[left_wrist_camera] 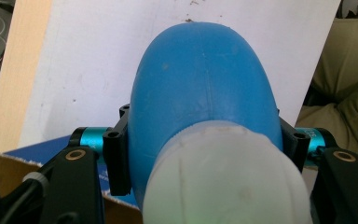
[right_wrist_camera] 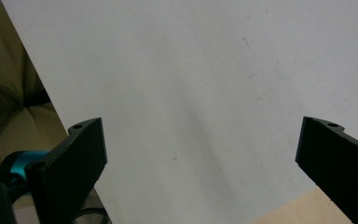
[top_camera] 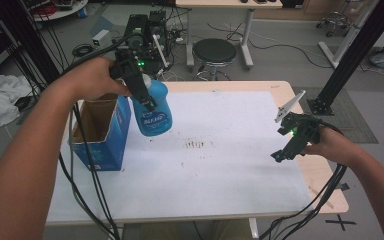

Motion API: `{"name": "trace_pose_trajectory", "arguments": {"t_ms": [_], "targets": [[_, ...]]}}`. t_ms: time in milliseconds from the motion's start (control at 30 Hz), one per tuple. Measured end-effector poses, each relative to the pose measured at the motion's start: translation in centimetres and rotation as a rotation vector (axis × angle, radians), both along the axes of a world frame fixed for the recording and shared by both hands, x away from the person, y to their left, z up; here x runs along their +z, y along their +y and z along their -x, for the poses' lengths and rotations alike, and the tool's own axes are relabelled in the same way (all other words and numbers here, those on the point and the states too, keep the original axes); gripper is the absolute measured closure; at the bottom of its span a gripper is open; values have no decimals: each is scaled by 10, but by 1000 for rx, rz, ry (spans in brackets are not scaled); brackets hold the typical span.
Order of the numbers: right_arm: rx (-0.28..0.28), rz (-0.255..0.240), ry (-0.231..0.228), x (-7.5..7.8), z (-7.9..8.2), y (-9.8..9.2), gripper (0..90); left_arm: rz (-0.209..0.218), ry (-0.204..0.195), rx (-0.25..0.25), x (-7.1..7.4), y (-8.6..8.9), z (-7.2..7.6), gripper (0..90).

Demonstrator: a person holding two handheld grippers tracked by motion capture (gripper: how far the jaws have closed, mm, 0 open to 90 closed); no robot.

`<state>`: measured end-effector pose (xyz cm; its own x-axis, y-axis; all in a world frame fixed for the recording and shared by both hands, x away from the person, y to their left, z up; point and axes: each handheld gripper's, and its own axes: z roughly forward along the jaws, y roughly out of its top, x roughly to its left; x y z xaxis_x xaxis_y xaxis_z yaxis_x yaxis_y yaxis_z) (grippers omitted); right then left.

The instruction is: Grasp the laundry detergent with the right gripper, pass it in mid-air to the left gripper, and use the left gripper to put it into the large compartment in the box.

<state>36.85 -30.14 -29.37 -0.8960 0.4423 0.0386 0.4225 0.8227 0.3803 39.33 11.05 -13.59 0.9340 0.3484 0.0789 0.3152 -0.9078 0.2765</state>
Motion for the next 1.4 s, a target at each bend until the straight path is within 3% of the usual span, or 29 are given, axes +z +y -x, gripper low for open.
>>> {"name": "trace_pose_trajectory", "arguments": {"t_ms": [233, 633, 833, 1033, 1400], "targets": [[34, -4, -29, 1, 4, 5, 9, 28, -9, 20, 20, 24, 3, 378], [40, -11, -29, 0, 2, 8, 10, 63, -42, 79, 48, 64, 7, 379], [38, -19, -33, 0, 2, 8, 10, 78, -56, 96, 51, 87, 11, 379], [36, -25, -33, 2, 1, 9, 10, 61, -76, 131, 51, 109, 13, 379], [25, -27, -35, 2, -1, 12, 10, 48, -82, 179, 40, 141, 12, 380]]}}
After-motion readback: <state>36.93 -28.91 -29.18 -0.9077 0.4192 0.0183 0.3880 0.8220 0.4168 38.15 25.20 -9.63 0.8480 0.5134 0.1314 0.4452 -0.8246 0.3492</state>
